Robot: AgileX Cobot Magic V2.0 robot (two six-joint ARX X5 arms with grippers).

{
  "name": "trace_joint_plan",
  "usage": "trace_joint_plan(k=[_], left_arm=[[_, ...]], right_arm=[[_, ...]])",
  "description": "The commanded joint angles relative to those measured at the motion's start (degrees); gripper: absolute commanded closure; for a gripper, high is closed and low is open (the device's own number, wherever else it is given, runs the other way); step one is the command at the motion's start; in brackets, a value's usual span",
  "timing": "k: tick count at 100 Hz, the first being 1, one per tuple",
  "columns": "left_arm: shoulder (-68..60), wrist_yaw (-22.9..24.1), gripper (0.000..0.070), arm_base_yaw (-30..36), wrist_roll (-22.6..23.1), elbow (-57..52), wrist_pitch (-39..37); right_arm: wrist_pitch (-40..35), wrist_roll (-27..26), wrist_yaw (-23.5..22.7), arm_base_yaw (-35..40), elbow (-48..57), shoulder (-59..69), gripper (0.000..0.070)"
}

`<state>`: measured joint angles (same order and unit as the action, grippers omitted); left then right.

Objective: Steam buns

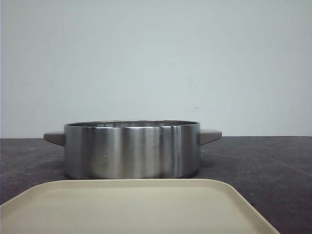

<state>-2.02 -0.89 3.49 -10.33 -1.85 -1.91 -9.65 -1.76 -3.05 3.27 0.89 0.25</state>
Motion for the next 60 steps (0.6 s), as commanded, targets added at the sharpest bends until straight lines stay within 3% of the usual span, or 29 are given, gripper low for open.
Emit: trace_joint_plan(k=[1, 17, 30, 45, 60], left_arm=[[1.99, 1.60, 0.0683, -0.22, 1.70, 1.07, 3.65], [1.88, 1.92, 0.0683, -0.70, 1.81, 1.07, 9.88], [1.88, 1.86, 0.0682, -0.94, 4.50, 1.07, 12.76], [1.88, 1.77, 0.0683, -1.99, 8.63, 1.07, 12.98], [1.73, 1.77, 0.0683, -3.19, 7.72, 1.07, 12.83]], right_arm=[[0.61, -0.48, 0.04, -0.04, -0.20, -0.04, 0.0693], [0.63, -0.46, 0.04, -0.04, -0.17, -0.04, 0.0693], [0.66, -0.48, 0.04, -0.04, -0.17, -0.04, 0.0693], [0.59, -0.48, 0.04, -0.04, -0.17, -0.04, 0.0693], [0.61, -0.48, 0.04, -0.04, -0.17, -0.04, 0.0693]])
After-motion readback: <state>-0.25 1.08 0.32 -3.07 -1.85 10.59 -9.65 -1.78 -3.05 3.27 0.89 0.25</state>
